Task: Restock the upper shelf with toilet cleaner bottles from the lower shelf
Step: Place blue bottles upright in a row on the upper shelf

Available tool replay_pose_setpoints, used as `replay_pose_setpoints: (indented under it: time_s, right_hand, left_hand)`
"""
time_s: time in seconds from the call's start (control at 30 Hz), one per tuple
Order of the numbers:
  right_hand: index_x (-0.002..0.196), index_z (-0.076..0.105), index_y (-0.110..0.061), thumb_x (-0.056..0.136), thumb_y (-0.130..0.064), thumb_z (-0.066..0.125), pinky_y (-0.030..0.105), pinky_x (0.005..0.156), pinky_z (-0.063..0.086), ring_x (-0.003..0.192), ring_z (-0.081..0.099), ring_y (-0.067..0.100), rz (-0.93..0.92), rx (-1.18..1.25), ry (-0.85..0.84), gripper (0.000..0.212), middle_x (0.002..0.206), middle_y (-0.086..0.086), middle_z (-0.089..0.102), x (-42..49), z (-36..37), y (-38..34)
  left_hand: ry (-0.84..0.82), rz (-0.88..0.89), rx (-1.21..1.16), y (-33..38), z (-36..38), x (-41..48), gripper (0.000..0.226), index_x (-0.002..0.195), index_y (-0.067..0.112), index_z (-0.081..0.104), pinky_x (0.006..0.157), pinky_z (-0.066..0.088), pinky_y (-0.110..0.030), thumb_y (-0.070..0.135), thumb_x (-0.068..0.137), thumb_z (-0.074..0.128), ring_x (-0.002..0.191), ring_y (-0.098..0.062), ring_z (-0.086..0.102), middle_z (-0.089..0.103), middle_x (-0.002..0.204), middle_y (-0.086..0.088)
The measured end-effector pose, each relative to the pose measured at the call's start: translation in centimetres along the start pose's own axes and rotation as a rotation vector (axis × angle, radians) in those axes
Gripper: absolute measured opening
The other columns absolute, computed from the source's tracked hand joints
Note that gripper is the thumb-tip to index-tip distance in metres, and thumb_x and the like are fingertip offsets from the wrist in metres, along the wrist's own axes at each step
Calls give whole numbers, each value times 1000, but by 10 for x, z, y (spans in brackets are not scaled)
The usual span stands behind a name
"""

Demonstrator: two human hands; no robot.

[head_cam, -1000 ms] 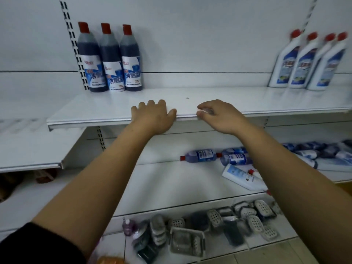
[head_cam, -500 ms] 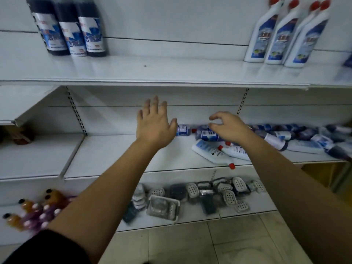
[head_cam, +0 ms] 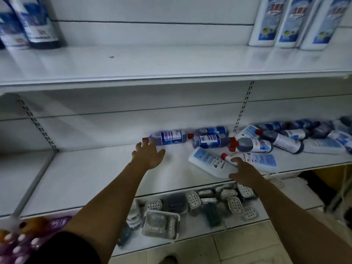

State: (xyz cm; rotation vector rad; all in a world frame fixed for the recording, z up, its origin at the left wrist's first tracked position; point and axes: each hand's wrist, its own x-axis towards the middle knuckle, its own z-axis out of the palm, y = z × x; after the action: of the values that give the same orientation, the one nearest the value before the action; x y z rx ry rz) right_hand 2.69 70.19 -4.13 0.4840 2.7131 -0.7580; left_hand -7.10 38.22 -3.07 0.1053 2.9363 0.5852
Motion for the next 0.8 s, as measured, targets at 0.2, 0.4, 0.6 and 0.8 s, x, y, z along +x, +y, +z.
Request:
replay_pose_setpoints:
  time_s: [0.2,0.4,0.6,0.8]
  right_hand:
    - [154,10,-36,81,-21,73,26,101,45,122,45,22,4,-74,-46,98,151,14,26,53,24,15]
    - [152,8,-46,86,-17,67,36,113,32,137,34,23,-125,-266,-67,93,154,7,24,64,11,29]
    - [129,54,-34,87,-27,69,23,80,43,91,54,8,-149,-363,94,46,114,-4,61,35,-51,-20]
    - [97,61,-25,77,-32,74,32,73,48,80,56,11,-380,-69,369,25,89,-5,61,47,-51,-88]
  left_hand:
    - [-46,29,-27,-21,37,89,68,149,23,30,113,30,-54,50,92,56,140,-36,32,34,154,-12]
    - [-21,54,76,-30,61,148,81,149,25,26,108,33,-55,38,82,70,136,-38,33,32,151,-10]
    - [85,74,312,-42,61,159,66,139,25,35,96,42,-46,42,84,68,117,-31,53,56,130,-9]
    - [10,145,31,-55,36,131,68,126,21,53,83,48,-32,64,76,70,99,-24,64,68,114,-4]
